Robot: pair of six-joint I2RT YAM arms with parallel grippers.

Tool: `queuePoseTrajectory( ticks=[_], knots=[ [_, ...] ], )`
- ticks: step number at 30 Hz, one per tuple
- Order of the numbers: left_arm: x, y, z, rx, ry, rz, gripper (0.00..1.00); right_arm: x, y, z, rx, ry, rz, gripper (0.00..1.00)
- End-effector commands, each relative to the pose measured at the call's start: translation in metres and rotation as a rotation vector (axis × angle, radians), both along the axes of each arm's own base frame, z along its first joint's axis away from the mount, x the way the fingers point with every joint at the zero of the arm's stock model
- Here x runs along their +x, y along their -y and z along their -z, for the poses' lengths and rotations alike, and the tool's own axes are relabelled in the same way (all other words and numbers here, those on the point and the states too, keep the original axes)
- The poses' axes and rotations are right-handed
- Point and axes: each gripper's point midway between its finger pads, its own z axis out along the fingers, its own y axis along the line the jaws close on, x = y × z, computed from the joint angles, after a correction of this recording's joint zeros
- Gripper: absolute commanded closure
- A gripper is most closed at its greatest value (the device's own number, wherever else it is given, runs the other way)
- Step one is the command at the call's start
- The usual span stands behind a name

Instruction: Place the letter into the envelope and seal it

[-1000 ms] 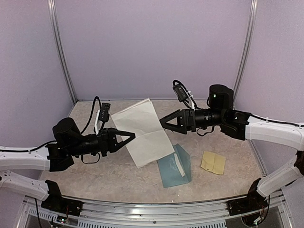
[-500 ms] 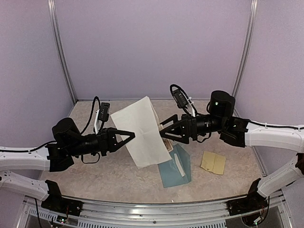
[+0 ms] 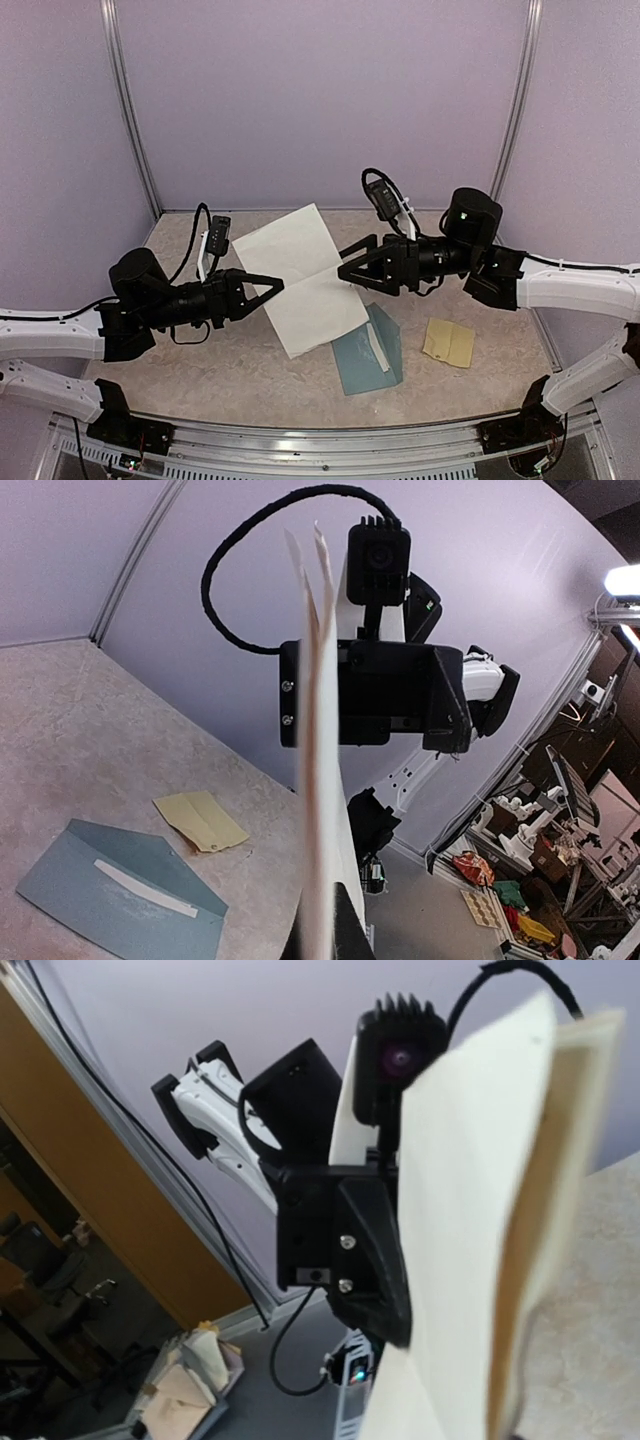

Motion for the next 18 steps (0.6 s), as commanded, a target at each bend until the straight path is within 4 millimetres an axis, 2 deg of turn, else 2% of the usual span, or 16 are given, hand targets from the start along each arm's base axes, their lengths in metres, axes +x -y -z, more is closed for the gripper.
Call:
queuePoseTrajectory(
  ticks=[1,10,14,18],
  knots=[
    [-0.005,0.000,-0.003,-0.016,0.008,0.016,1.00,0.002,-0.006,0.004,-0.006,-0.011,-0.013,0.37],
    [-0.004,0.000,0.001,0.000,-0.001,0.011,1.00,0.016,-0.010,0.009,-0.033,-0.036,0.058,0.78],
    [-0.005,-0.001,0.003,0.008,-0.006,0.008,1.00,0.031,-0.003,0.010,-0.042,-0.064,0.145,0.92],
    [-0.005,-0.004,0.004,0.010,-0.007,0.000,1.00,0.042,0.007,0.013,-0.038,-0.087,0.204,0.99]
  ],
)
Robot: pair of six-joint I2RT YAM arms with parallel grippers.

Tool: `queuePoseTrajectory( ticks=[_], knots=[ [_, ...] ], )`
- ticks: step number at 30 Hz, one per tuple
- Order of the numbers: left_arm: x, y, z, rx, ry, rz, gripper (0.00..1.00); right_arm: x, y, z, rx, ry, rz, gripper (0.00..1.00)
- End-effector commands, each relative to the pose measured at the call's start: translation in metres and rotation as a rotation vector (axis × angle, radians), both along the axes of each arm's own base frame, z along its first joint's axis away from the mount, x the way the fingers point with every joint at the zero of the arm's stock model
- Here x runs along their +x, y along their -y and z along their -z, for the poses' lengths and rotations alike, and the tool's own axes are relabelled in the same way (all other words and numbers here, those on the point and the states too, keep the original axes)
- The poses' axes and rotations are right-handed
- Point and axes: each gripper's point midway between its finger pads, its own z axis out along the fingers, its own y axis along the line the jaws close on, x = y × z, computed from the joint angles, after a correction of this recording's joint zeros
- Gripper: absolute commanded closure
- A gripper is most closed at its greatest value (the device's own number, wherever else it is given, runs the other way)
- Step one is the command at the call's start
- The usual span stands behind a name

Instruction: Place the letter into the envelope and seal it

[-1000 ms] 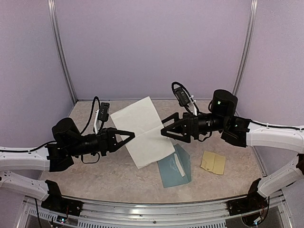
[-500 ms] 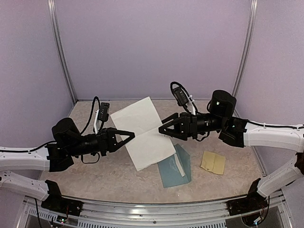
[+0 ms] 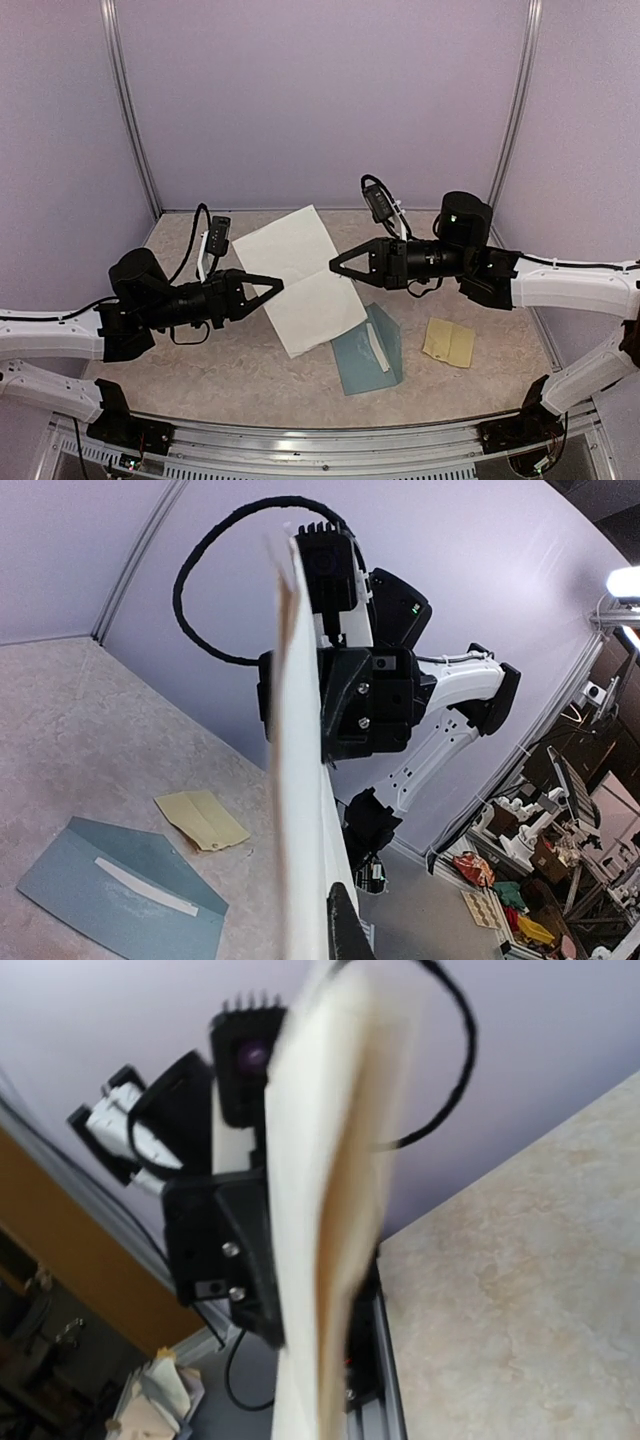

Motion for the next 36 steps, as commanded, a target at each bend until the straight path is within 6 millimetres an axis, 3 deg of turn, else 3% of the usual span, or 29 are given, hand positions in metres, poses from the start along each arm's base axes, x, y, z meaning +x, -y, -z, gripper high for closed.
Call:
queuePoseTrajectory(
  ticks=[1,14,15,17,20,22,25,28,31,34,36],
  knots=[
    [-0.004,-0.005,0.003,0.007,-0.003,-0.004,1.00,0.016,0.016,-0.008,0.019,-0.009,0.097,0.99],
    [-0.001,-0.009,-0.001,-0.011,-0.010,-0.034,1.00,0.010,0.024,-0.012,0.026,0.020,0.096,1.00],
    [-0.001,-0.010,-0.003,-0.017,-0.008,-0.038,1.00,0.010,0.026,-0.012,0.028,0.027,0.105,0.94],
    [-0.001,-0.012,-0.008,-0.034,-0.001,-0.046,1.00,0.009,0.030,-0.013,0.030,0.036,0.115,0.64],
    [-0.002,-0.014,-0.013,-0.048,0.004,-0.050,1.00,0.000,0.032,-0.012,0.042,0.043,0.077,0.29],
    [-0.002,-0.014,-0.015,-0.053,0.005,-0.050,1.00,-0.010,0.029,-0.011,0.047,0.051,0.023,0.18],
    [-0.003,-0.012,-0.017,-0.059,0.005,-0.038,1.00,-0.024,0.018,-0.006,0.026,0.066,-0.031,0.10],
    [-0.004,-0.008,-0.017,-0.058,0.003,-0.030,1.00,-0.034,0.008,-0.001,0.009,0.070,-0.080,0.09],
    [-0.004,-0.005,-0.016,-0.054,0.001,-0.026,1.00,-0.044,-0.001,-0.001,0.008,0.077,-0.131,0.17],
    [-0.005,-0.003,-0.016,-0.053,-0.002,-0.020,1.00,-0.047,-0.007,0.001,0.014,0.074,-0.155,0.39],
    [-0.003,-0.002,-0.015,-0.049,-0.006,-0.022,1.00,-0.046,-0.008,0.000,0.026,0.073,-0.159,0.66]
  ],
)
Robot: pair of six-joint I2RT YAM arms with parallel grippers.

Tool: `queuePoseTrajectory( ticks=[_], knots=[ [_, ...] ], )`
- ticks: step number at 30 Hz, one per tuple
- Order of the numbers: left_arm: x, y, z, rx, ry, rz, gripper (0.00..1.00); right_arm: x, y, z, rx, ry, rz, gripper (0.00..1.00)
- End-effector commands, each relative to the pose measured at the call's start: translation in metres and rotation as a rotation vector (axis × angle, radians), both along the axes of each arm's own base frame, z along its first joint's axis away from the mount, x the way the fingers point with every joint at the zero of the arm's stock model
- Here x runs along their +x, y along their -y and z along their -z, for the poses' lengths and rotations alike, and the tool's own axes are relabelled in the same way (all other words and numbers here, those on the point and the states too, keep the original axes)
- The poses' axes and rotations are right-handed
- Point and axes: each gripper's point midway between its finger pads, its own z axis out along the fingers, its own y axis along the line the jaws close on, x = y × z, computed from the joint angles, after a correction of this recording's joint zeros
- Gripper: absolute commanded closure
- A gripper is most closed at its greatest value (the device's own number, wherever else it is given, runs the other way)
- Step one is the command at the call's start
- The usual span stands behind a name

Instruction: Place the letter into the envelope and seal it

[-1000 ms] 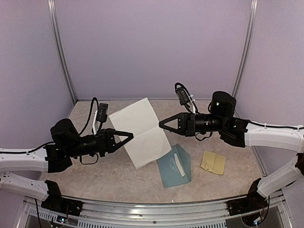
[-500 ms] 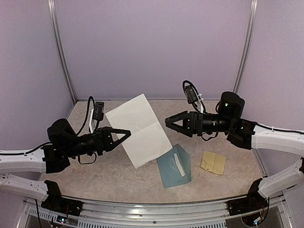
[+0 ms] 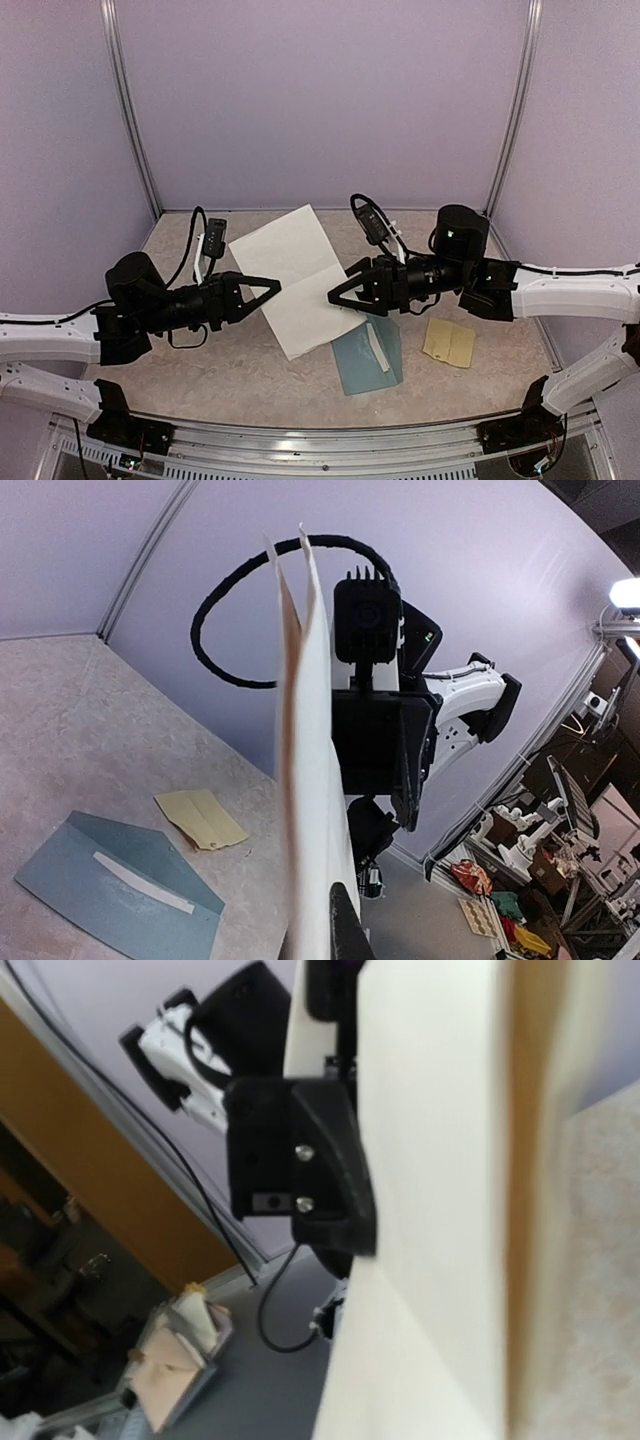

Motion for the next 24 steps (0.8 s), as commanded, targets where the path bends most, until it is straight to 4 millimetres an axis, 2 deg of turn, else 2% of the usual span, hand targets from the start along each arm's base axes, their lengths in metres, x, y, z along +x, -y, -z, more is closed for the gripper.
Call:
queuePoseTrajectory(
  ticks=[1,2,3,5,6,10,13,16,19,24],
  knots=[
    [0.000,0.004,-0.012,-0.025,0.010,0.001,1.00,-0.007,-0.005,-0.012,0.042,0.027,-0.043,0.81],
    [0.002,0.004,-0.011,-0.013,0.014,-0.007,0.94,-0.005,-0.005,-0.012,0.040,0.030,-0.029,0.93],
    [0.007,0.003,-0.005,0.025,0.002,-0.038,0.84,-0.001,-0.005,-0.011,0.029,0.029,-0.005,1.00],
    [0.018,-0.003,-0.003,0.085,0.003,-0.117,0.62,0.006,-0.005,-0.007,-0.007,0.032,0.044,1.00],
    [0.025,-0.008,-0.001,0.126,0.004,-0.166,0.55,0.007,-0.004,-0.004,-0.023,0.032,0.055,1.00],
    [0.046,-0.036,-0.011,0.255,0.034,-0.357,0.42,0.010,0.000,0.001,-0.058,0.024,0.074,1.00],
    [0.058,-0.058,-0.019,0.324,0.051,-0.488,0.37,0.015,0.003,0.005,-0.088,0.011,0.101,1.00],
    [0.060,-0.063,-0.030,0.357,0.087,-0.512,0.39,0.022,0.005,0.008,-0.109,-0.009,0.126,1.00],
    [0.053,-0.052,-0.042,0.355,0.135,-0.449,0.44,0.030,0.007,0.013,-0.130,-0.042,0.156,1.00],
    [0.027,-0.020,-0.052,0.348,0.236,-0.314,0.49,0.047,0.011,0.026,-0.168,-0.117,0.199,1.00]
  ],
)
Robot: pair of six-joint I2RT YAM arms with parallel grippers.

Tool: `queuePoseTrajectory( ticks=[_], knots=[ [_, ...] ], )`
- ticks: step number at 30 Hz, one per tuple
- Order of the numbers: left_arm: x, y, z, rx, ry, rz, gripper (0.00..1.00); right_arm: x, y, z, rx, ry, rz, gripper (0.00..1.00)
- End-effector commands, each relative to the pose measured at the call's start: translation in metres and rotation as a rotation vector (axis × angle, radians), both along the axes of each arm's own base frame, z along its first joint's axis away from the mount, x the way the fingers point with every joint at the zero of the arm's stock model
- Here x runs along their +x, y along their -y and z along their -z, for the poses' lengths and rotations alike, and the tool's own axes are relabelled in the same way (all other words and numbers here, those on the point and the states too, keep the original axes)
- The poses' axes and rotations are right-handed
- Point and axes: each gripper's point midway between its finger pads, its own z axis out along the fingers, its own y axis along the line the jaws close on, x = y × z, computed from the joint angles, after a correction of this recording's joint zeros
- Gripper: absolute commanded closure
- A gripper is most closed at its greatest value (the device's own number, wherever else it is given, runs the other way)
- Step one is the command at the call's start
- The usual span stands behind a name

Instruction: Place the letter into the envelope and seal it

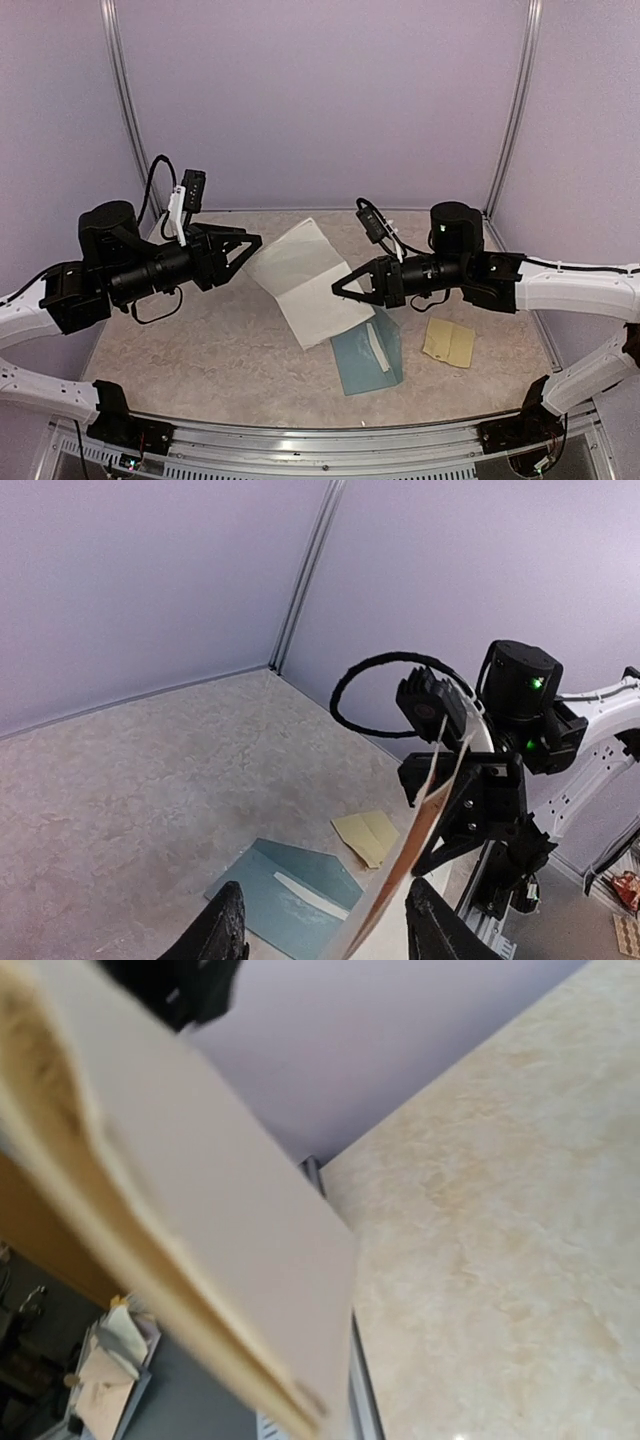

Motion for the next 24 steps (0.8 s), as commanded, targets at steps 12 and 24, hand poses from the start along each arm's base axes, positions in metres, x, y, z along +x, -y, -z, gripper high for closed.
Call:
queuePoseTrajectory(
  ticks=[12,24],
  knots=[
    [-0.032,0.045,0.000,0.092,0.115,0.186,0.51,0.033,0.008,0.019,-0.047,-0.154,0.077,1.00],
    [-0.029,0.083,0.022,0.147,0.079,0.291,0.54,0.022,0.009,0.010,-0.036,-0.111,0.012,1.00]
  ],
)
